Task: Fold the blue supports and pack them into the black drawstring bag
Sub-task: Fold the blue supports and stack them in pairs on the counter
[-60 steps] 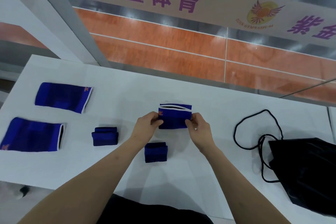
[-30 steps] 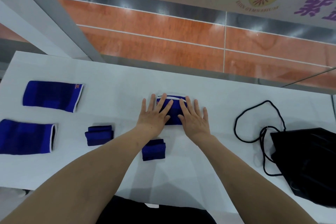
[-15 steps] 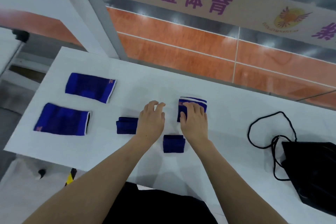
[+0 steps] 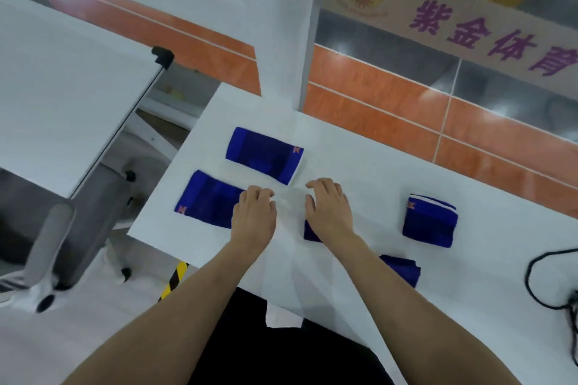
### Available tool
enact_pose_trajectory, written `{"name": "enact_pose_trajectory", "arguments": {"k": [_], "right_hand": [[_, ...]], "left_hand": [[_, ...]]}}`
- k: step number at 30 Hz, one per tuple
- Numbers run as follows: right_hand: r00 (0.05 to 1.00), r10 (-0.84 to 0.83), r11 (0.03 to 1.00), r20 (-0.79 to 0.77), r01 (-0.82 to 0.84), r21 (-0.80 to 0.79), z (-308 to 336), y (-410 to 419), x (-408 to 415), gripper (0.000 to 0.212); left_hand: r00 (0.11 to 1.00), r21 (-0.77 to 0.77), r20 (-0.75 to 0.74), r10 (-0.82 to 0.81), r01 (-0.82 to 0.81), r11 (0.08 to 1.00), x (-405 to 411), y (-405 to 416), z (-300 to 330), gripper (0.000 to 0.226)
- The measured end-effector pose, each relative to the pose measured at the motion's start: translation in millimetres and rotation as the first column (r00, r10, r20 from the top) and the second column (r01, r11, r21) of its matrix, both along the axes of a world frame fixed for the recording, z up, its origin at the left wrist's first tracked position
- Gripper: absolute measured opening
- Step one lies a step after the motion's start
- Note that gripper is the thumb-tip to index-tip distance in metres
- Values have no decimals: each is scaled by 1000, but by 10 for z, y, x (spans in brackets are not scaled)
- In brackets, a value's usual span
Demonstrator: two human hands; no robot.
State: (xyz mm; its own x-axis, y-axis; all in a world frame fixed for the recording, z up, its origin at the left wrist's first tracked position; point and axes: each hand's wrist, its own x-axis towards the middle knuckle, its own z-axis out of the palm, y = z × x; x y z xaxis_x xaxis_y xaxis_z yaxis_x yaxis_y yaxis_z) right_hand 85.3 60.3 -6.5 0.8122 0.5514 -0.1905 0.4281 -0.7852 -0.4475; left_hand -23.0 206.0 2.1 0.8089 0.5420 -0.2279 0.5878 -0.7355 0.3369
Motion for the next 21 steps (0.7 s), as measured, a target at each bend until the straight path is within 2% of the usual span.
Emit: {"name": "enact_pose_trajectory", "arguments": {"k": [4,8,11,14,16,18,21], "right_hand": [[997,72,996,-11,-72,-53,-122,541,-3,32],[999,33,997,-23,-35,-76,-220,891,82,38],[994,52,978,-95,-70,-194,-290,1030,117,52],[983,104,945,-151,-145,-294,-378,1008,69,56],[984,82,941,-156,-128,-315,-435,966,42,57],[990,-2,959,-138,-37,-282,-465,961,92,51],[992,-100,969,-79,79,-232,-476,947,259,27]], "left_hand": [[998,-10,-56,43,-44,999,-241,493,-126,26],[993,-34,-112,35,-39,999,-440,856,-220,29],[979,-51,-194,-59,50,997,-533,1024,-294,38],[955,-63,-242,-171,160,985,-557,1112,-379,47],[943,-46,-234,-237,232,972,-523,1153,-409,46],[933,-12,-212,-290,294,956,-449,1213,-412,41],[920,73,-213,-330,352,933,-314,1367,-418,36]]}}
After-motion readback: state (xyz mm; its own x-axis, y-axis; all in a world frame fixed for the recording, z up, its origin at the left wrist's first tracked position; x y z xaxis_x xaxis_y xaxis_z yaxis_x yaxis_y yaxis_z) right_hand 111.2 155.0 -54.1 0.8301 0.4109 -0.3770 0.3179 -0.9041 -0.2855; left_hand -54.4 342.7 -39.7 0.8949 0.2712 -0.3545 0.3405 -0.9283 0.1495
